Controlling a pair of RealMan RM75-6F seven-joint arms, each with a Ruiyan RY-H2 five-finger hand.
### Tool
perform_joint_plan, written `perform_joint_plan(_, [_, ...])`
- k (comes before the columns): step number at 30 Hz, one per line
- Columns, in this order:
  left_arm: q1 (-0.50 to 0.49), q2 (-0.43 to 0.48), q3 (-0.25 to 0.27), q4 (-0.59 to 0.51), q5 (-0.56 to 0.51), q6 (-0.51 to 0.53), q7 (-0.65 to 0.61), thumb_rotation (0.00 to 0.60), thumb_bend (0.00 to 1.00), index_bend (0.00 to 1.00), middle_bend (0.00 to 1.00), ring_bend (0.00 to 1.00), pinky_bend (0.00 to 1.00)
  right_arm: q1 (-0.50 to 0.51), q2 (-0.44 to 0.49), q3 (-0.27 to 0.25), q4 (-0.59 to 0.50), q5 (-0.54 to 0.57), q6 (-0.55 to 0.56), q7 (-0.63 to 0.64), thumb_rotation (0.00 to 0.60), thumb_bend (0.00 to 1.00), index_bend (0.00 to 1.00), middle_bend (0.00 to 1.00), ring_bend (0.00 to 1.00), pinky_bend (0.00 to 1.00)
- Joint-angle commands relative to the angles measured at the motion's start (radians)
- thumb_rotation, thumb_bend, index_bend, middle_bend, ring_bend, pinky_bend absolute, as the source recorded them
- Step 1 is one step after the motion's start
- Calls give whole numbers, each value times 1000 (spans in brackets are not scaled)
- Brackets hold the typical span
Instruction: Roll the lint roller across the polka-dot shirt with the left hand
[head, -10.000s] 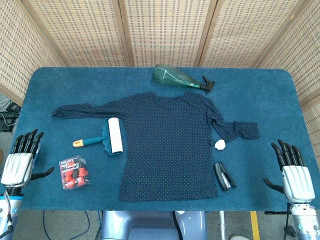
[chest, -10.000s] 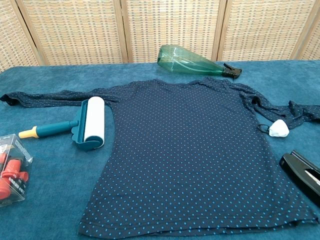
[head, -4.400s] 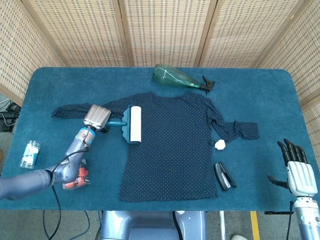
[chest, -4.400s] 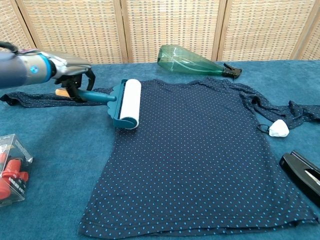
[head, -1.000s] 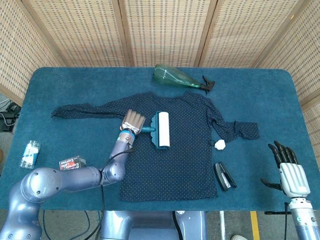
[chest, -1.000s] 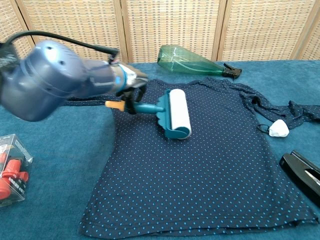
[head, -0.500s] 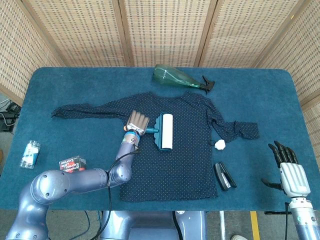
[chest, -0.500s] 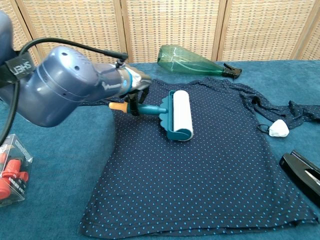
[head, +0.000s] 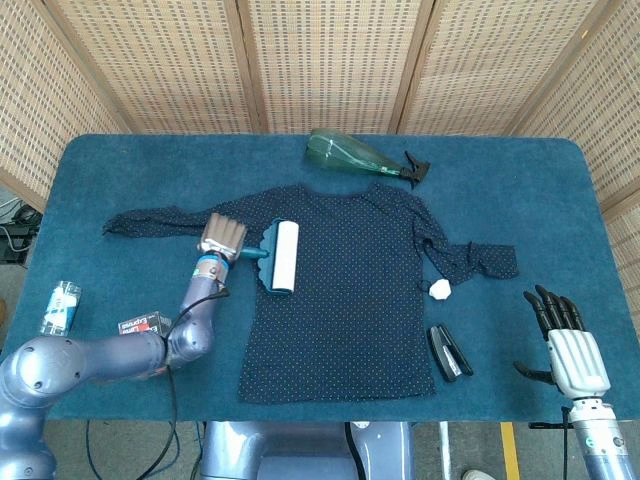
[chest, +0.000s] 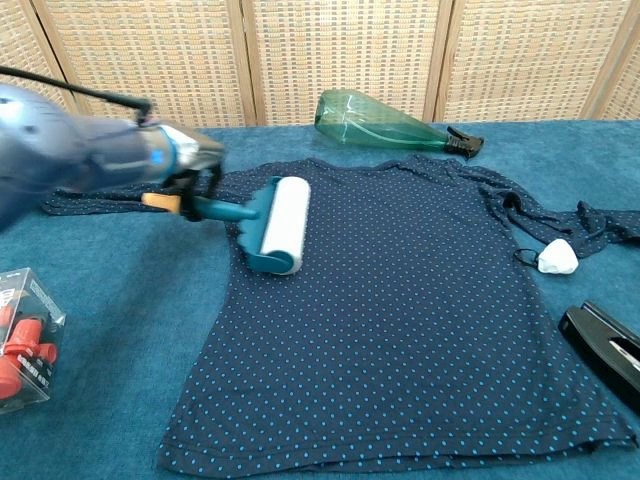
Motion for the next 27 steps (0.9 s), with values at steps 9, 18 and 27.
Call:
perform_joint_plan(9, [100, 132, 48, -104, 145, -5, -135, 600, 443, 861, 847, 729, 687, -3, -4, -16, -23, -40, 23, -28, 600, 108, 0, 0, 0, 0])
perform_joint_plan(18, [112, 171, 84, -158, 171, 2, -129, 600, 326, 389, 284, 318, 355, -8, 1, -22, -36, -59, 42, -35, 600, 107, 0, 0, 0, 0])
perform_joint_plan(27, [125, 211, 77, -207, 170, 31, -169, 600, 234, 86, 0, 0, 2, -12, 9, -24, -49, -74, 59, -32, 600, 107, 0, 0, 0, 0])
